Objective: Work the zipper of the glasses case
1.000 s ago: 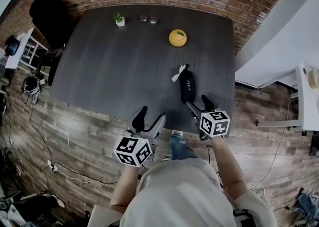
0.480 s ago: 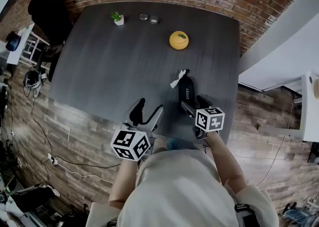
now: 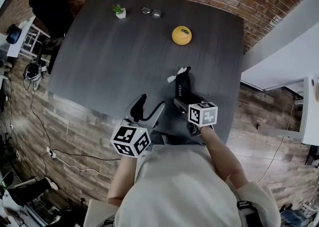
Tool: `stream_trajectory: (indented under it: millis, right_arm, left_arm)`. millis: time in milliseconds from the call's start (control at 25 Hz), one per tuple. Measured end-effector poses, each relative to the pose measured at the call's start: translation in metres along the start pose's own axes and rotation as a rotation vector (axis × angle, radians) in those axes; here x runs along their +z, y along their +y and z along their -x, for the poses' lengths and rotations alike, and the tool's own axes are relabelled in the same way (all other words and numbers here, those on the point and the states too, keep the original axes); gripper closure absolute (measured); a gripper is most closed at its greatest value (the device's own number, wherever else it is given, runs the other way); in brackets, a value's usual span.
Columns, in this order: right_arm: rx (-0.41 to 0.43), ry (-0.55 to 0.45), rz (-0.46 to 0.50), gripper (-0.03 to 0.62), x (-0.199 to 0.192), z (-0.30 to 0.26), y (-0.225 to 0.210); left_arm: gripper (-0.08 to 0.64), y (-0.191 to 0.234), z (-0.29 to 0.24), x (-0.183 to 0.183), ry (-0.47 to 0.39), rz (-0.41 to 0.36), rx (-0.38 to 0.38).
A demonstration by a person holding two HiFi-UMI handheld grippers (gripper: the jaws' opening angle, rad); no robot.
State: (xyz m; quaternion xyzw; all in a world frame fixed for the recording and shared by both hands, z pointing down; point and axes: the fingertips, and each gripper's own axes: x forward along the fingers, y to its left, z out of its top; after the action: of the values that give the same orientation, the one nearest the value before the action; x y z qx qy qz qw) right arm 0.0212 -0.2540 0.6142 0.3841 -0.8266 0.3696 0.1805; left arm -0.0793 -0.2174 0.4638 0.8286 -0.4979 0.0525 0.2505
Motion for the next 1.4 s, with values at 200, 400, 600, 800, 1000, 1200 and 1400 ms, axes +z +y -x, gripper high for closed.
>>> stream_trajectory:
  millis: [200,400,600,800,1000,1200,1400]
  right_arm:
    - [0.011,0.003,0.066,0.282,-0.001,0.004,0.006]
    - [0.068,-0.059,0.097,0.300,0.017,0.030,0.017]
    - [0.133,-0.126,0.119,0.322,0.049,0.064,0.037]
    - [0.238,-0.212,0.046,0.322,0.074,0.091,0.053]
    - [0.470,-0.333,-0.002,0.322,0.105,0.130,0.095]
    - [0.671,-0.383,-0.014,0.322,0.124,0.160,0.132]
    - [0.849,-0.427,-0.110,0.322,0.133,0.178,0.154]
  left_arm:
    - [0.250,0.003,-0.002,-0.002,0.016,0.015,-0.046]
    - [0.250,-0.003,-0.010,-0.002,0.048,0.065,-0.153]
    - [0.250,-0.020,-0.020,-0.008,0.104,0.209,-0.320]
    - [0.250,-0.035,-0.034,-0.027,0.172,0.381,-0.452]
    - [0.244,-0.059,-0.036,-0.006,0.092,0.639,-0.670]
    - [0.236,-0.074,-0.020,0.042,-0.105,0.728,-0.904]
    - [0.243,-0.085,-0.006,0.071,-0.208,0.670,-0.983]
